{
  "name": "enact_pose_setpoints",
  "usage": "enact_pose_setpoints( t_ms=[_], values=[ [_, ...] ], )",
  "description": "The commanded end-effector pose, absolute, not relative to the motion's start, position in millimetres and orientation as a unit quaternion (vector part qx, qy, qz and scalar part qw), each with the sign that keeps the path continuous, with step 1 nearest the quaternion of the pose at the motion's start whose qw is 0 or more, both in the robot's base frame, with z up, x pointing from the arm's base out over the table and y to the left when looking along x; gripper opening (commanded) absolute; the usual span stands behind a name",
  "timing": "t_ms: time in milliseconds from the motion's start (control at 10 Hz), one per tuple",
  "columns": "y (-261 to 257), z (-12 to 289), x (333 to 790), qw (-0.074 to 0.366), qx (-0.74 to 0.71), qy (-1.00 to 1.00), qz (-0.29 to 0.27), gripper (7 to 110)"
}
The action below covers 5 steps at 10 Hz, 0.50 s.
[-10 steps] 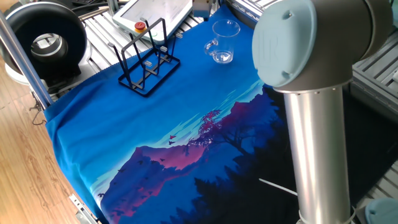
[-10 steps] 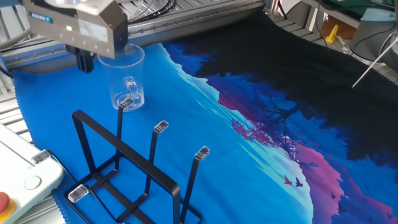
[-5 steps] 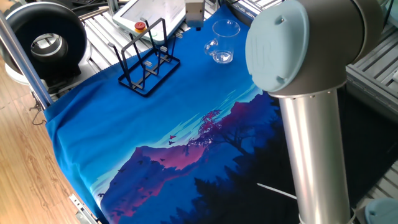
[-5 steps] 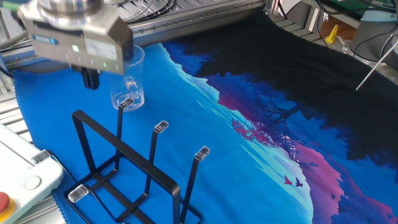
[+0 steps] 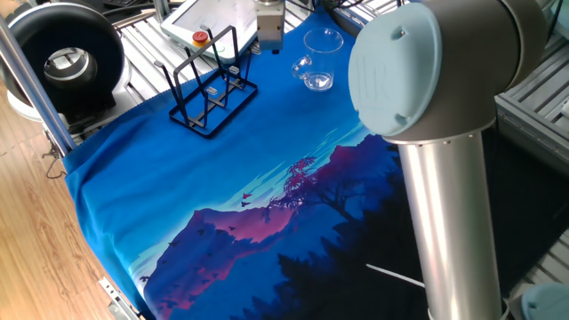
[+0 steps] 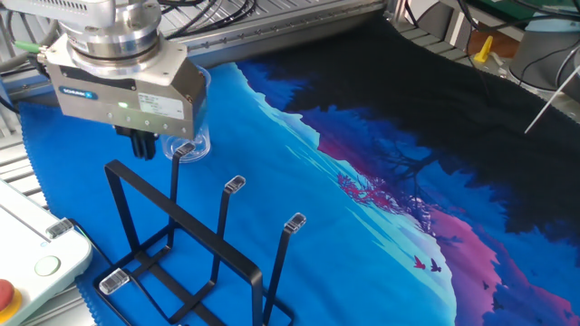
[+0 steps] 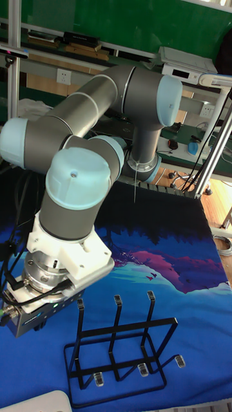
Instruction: Put the cup on the cup rack
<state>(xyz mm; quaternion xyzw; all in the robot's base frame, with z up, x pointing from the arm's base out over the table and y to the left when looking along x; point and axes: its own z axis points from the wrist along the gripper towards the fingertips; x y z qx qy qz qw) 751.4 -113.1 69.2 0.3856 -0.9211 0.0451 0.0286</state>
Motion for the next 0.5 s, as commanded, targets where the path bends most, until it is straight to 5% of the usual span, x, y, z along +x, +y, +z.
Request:
enact_pose_setpoints(
  t_ms=[0, 400],
  values=[
    [-112.6, 72.3, 737.4, 0.053, 0.353, -0.933, 0.039, 7],
    [-114.8, 72.3, 741.7, 0.045, 0.326, -0.943, 0.047, 7]
  ],
)
